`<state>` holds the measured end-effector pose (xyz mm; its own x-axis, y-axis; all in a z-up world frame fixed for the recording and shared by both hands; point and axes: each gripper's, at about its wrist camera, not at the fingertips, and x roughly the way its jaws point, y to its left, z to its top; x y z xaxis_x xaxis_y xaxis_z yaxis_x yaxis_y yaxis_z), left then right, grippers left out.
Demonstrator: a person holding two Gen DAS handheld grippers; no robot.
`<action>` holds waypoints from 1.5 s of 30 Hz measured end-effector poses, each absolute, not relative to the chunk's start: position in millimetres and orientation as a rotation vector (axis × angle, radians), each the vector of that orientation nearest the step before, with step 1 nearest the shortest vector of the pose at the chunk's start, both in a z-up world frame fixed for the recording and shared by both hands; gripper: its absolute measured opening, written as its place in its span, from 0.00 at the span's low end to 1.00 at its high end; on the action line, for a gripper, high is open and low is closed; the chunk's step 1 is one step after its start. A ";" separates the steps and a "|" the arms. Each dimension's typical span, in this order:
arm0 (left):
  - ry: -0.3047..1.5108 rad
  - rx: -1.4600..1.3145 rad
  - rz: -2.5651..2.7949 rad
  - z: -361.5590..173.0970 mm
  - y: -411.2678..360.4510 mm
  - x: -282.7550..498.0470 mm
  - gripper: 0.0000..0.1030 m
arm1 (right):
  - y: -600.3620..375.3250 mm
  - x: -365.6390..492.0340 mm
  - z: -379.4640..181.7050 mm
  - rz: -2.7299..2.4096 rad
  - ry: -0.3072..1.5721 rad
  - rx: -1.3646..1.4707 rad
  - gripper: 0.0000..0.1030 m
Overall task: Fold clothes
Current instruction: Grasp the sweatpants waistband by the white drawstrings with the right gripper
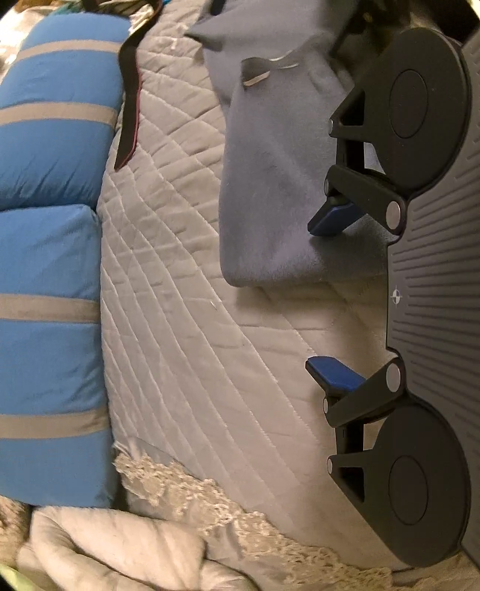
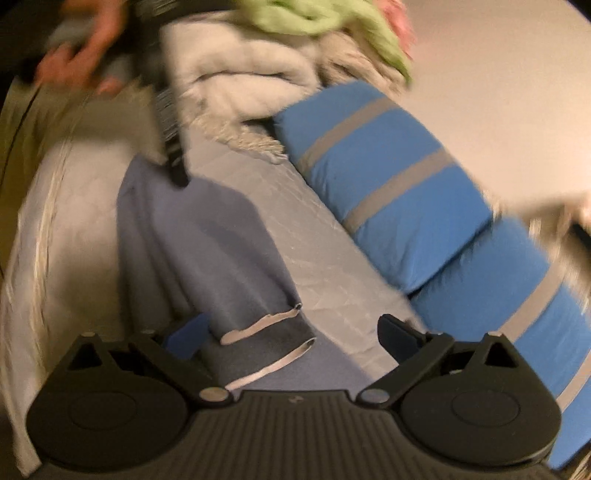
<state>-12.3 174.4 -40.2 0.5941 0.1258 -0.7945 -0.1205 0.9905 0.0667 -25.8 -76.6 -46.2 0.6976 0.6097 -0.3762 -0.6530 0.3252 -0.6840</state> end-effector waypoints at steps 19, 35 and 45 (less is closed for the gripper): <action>0.919 0.007 0.171 -38.0 177.0 -9.2 0.69 | -62.8 -69.2 -74.8 0.945 -0.072 -1.346 0.01; 0.926 0.009 0.177 -37.9 177.0 -8.0 0.69 | -72.5 -74.6 -85.5 0.905 -0.131 -1.429 0.61; 0.925 0.012 0.178 -37.1 176.2 -7.5 0.69 | -61.2 -77.8 -97.8 0.834 -0.179 -1.474 0.61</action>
<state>-7.5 176.2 -37.1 0.5878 0.1584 -0.7933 -0.1480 0.9852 0.0871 -77.8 -61.2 -97.8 0.7160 0.5886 -0.3753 -0.3822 -0.1193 -0.9164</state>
